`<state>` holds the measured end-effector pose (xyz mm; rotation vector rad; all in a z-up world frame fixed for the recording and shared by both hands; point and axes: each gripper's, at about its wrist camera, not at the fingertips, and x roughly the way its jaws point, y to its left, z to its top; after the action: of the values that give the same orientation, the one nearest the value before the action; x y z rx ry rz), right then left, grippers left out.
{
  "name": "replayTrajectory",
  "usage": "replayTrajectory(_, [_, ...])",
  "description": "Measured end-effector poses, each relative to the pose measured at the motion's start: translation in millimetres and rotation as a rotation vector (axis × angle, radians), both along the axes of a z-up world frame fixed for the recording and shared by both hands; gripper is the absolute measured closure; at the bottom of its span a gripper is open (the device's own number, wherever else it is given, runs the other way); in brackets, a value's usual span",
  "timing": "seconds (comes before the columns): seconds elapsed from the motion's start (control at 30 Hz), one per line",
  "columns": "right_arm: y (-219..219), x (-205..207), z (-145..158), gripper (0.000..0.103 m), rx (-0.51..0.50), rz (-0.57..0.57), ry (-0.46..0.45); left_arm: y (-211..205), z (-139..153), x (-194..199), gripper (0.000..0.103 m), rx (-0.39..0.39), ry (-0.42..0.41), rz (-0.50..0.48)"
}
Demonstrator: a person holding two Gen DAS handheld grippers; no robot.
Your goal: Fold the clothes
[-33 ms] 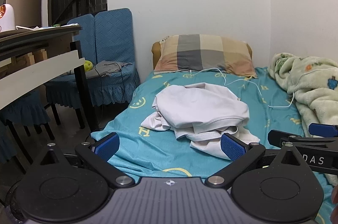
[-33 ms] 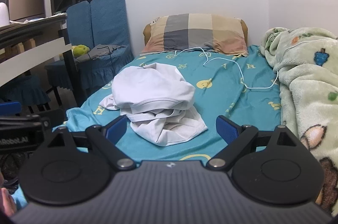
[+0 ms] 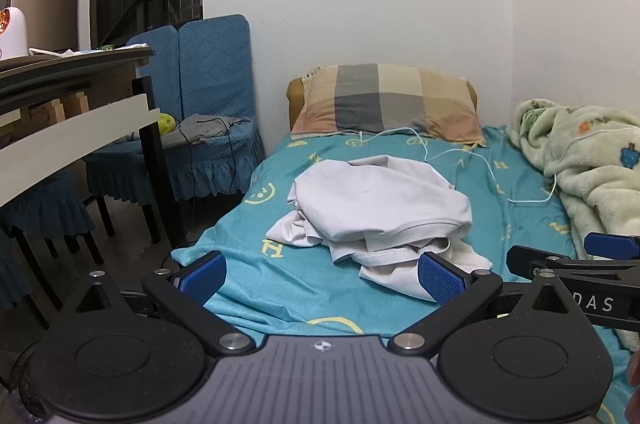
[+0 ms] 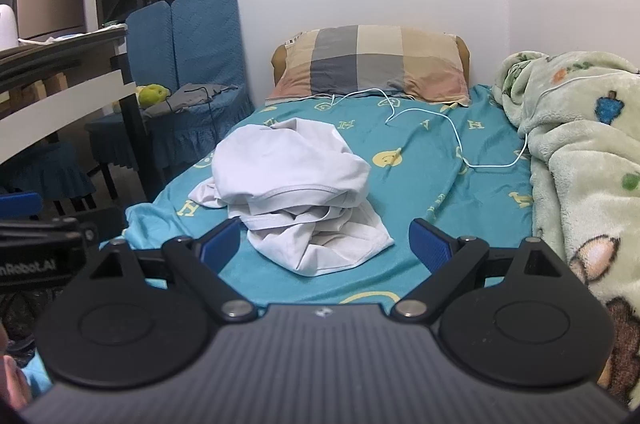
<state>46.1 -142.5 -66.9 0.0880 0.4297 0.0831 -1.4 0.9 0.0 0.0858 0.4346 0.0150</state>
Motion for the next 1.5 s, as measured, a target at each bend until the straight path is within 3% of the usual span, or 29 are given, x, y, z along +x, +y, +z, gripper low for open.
replayTrajectory(1.2, [-3.8, -0.1, -2.1, 0.01, 0.004, -0.025, 0.005, -4.3, -8.6, 2.0, 0.0, 0.012, 0.029, -0.031])
replayTrajectory(1.37, [-9.4, -2.3, 2.0, 0.01, 0.009, -0.06, -0.001, -7.3, -17.4, 19.3, 0.001, 0.024, 0.05, -0.037])
replayTrajectory(1.5, [-18.8, -2.3, 3.3, 0.01, 0.033, -0.096, -0.001, -20.4, -28.8, 55.9, 0.005, 0.082, 0.078, -0.059])
